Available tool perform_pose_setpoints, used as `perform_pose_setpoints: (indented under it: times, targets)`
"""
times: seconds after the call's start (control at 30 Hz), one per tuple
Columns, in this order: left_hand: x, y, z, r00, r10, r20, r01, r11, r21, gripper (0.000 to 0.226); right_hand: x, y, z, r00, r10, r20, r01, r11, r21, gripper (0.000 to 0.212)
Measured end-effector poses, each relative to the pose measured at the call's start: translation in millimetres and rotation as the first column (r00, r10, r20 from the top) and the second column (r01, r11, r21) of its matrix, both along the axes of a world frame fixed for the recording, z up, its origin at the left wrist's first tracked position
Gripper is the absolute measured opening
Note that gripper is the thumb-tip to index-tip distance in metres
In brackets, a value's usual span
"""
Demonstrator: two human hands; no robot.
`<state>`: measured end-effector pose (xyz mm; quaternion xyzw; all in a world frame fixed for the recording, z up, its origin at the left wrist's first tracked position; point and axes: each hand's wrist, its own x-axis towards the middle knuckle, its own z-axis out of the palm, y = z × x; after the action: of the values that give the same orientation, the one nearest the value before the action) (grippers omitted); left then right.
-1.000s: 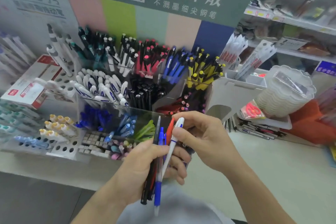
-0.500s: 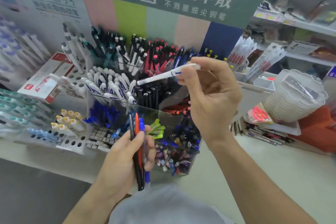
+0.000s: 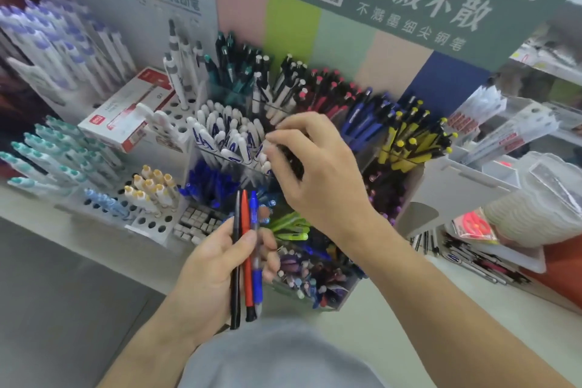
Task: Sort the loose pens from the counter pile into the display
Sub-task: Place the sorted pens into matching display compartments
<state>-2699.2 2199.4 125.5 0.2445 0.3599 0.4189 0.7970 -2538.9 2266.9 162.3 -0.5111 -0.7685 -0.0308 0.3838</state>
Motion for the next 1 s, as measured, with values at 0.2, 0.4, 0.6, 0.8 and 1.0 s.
perform_pose_setpoints:
  times: [0.2, 0.4, 0.6, 0.8, 1.0]
  targets:
    - [13, 5, 1, 0.987, 0.154, 0.051, -0.156, 0.987, 0.030, 0.036, 4, -88, -11, 0.894, -0.205, -0.397, -0.174, 0.657, -0.733, 0.022]
    - [36, 8, -2, 0.983, 0.168, -0.077, -0.149, 0.968, 0.201, 0.034, 3, -114, -38, 0.576, -0.420, -0.701, -0.447, 0.556, -0.701, 0.011]
    - [29, 12, -13, 0.885, 0.089, -0.457, 0.088, 0.932, 0.353, 0.032, 23, -122, -33, 0.524, -0.496, -0.692, -0.384, 0.588, -0.712, 0.016]
    - [32, 4, -14, 0.954, 0.049, -0.296, 0.009, 0.981, 0.191, 0.038, 23, -127, -50, 0.642, -0.457, -0.616, -0.328, 0.562, -0.759, 0.017]
    - [40, -2, -13, 0.953, 0.173, -0.249, -0.120, 0.969, 0.214, 0.029, 12, -129, -51, 0.679, -0.420, -0.602, -0.350, 0.537, -0.768, 0.030]
